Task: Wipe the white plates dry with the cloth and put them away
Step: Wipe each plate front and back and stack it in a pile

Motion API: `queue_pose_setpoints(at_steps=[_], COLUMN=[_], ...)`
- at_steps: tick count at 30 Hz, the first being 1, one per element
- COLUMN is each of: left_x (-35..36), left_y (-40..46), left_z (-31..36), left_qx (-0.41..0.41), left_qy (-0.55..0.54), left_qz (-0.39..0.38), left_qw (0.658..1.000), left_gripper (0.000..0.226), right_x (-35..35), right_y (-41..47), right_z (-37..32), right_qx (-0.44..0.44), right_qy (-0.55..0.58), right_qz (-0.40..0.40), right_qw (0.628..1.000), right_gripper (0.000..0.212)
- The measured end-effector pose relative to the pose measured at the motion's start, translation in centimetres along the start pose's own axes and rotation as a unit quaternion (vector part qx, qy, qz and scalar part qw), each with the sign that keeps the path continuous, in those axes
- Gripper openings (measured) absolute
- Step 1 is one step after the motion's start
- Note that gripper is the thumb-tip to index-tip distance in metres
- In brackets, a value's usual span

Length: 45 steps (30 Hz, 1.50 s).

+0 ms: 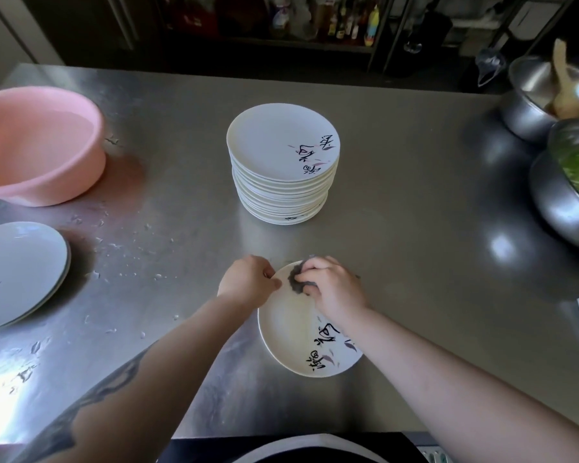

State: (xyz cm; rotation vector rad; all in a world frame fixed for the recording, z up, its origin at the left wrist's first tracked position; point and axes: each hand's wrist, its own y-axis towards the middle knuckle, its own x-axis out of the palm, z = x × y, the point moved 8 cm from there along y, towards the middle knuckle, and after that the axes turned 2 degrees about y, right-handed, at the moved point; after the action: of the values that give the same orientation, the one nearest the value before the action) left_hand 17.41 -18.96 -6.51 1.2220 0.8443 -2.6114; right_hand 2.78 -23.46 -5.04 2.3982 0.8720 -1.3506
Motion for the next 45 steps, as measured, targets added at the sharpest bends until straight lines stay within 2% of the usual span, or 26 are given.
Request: queue_pose_setpoints(at_steps=[5, 8, 10, 13, 17, 20, 22, 24, 27, 29, 31, 34, 36, 38, 41, 43, 45], left_x=[0.5, 1.3, 0.5, -0.3, -0.3, -0.1, 0.9, 1.8, 0.7, 0.2, 0.6, 0.4, 0.2, 1.0, 2.4, 1.3, 0.3], left_y=[-2.1, -2.5, -2.1, -1.1, -0.7, -1.8, -3.1, -3.6, -2.1, -0.6, 0.4, 0.1, -0.9, -2.2, -3.3, -2.2, -0.9], left_z=[-2.4, -2.4, -1.6, 0.0, -0.3, -2.1, -2.9, -2.6, -0.8, 1.0, 2.0, 0.6, -1.2, -2.4, -2.1, -1.2, 0.3], left_qx=[-0.017, 0.007, 0.016, 0.032, 0.015, -0.013, -0.024, -0.011, 0.011, 0.031, 0.044, 0.013, -0.015, -0.029, -0.001, 0.010, 0.025], left_qy=[-0.055, -0.002, 0.020, -0.004, -0.032, -0.076, -0.090, -0.037, 0.034, 0.040, 0.045, 0.028, -0.021, -0.040, 0.047, 0.108, 0.111], left_qz=[0.001, -0.009, 0.038, 0.087, 0.064, 0.055, 0.015, -0.029, 0.014, 0.033, 0.018, 0.018, 0.023, -0.021, -0.116, -0.081, -0.019], left_qw=[0.998, 1.000, 0.999, 0.996, 0.997, 0.995, 0.996, 0.999, 0.999, 0.998, 0.998, 0.999, 0.999, 0.999, 0.992, 0.991, 0.993], left_gripper=[0.008, 0.011, 0.009, 0.004, 0.002, 0.006, 0.007, 0.006, 0.008, 0.010, 0.011, 0.014, 0.013, 0.011, 0.022, 0.029, 0.026], right_x=[-1.5, -1.2, -0.5, 0.0, -0.1, -1.4, -2.1, -2.2, -1.3, -0.6, -0.4, -1.3, -2.2, -2.5, -2.6, -2.3, -1.8], right_y=[-1.3, -1.2, -0.7, -0.4, -0.6, -1.6, -2.4, -2.7, -2.0, -1.5, -1.3, -1.7, -2.1, -2.5, -2.6, -2.3, -1.8], right_z=[2.8, 2.4, 1.4, 0.4, 1.0, 2.7, 3.2, 3.1, 2.3, 1.5, 1.4, 2.5, 3.5, 4.0, 3.7, 3.1, 2.4], right_qx=[0.079, 0.095, 0.079, 0.064, 0.067, 0.097, 0.108, 0.110, 0.089, 0.068, 0.070, 0.089, 0.105, 0.106, 0.094, 0.077, 0.067], right_qy=[-0.030, -0.006, 0.034, 0.052, 0.036, 0.020, -0.007, 0.003, 0.045, 0.053, 0.053, 0.015, -0.027, -0.058, -0.022, 0.008, 0.018], right_qz=[0.044, 0.043, 0.027, 0.021, 0.025, 0.067, 0.093, 0.100, 0.071, 0.048, 0.039, 0.061, 0.071, 0.070, 0.078, 0.074, 0.057], right_qw=[0.995, 0.995, 0.996, 0.996, 0.997, 0.993, 0.990, 0.989, 0.992, 0.995, 0.995, 0.994, 0.992, 0.990, 0.992, 0.994, 0.996], right_gripper=[0.026, 0.027, 0.027, 0.026, 0.024, 0.023, 0.022, 0.023, 0.025, 0.025, 0.025, 0.025, 0.026, 0.024, 0.023, 0.022, 0.023])
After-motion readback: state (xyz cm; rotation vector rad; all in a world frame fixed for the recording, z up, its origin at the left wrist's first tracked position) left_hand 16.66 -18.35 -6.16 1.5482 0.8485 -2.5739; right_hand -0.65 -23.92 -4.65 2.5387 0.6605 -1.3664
